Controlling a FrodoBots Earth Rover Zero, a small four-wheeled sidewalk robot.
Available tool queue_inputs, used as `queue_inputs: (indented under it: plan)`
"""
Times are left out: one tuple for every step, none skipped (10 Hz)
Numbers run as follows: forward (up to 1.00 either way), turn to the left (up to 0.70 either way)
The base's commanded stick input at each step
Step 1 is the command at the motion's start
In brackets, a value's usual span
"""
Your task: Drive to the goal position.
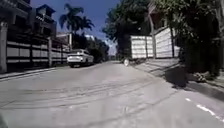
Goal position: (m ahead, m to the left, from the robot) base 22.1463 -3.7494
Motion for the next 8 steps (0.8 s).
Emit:
queue_inputs:
  plan:
    - [0.85,-0.34]
    - [0.85,-0.34]
    - [0.85,-0.31]
    - [0.85,0.00]
    - [0.85,0.00]
    - [0.85,0.02]
    - [0.85,0.03]
    - [0.85,0.09]
